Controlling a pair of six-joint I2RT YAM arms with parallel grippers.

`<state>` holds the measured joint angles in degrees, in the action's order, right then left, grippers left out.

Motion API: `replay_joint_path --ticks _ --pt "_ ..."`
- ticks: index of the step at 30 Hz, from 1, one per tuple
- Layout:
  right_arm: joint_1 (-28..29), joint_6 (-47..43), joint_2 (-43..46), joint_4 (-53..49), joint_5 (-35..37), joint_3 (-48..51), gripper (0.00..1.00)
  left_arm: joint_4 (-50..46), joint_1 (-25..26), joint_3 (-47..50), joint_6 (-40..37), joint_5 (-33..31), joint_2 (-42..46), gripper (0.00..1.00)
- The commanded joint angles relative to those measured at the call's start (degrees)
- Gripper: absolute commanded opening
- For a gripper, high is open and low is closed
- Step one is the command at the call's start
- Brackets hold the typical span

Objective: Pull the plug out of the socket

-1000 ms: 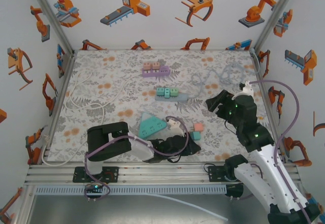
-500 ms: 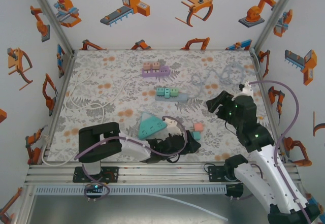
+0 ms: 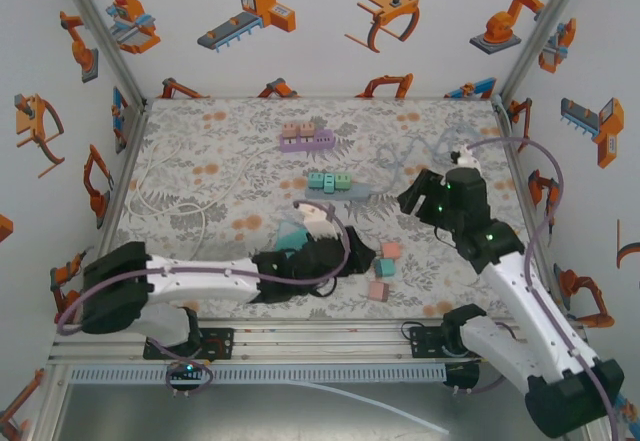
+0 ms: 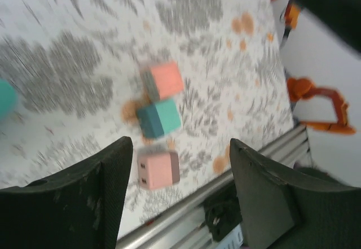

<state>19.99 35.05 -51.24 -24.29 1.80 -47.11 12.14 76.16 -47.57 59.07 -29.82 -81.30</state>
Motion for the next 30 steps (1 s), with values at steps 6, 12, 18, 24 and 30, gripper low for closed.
replay_joint_path --ticks 6,12,18,24,30 --pt "-0.5 -10.2 -22.7 3.7 -13.2 -15.6 0.65 -22.0 -24.5 -12.0 -16.2 13.4 4.0 0.63" --pt "-1.6 -8.6 -38.7 2.9 -15.2 -24.8 0.61 -27.9 -41.4 -21.4 -19.9 26.6 -6.2 0.63" --pt "-2.1 -6.8 -47.9 4.7 -14.5 -26.9 0.55 -27.1 -46.4 -25.8 -21.9 30.8 -17.4 0.62" --pt "-2.3 -11.9 -55.0 6.1 -17.8 -28.4 0.53 -23.6 -48.6 -27.1 -19.5 35.4 -25.8 0.57" --pt "-2.2 -14.8 -58.5 8.8 -19.3 -27.7 0.46 -18.1 -49.8 -24.5 -19.3 37.3 -28.9 0.5"
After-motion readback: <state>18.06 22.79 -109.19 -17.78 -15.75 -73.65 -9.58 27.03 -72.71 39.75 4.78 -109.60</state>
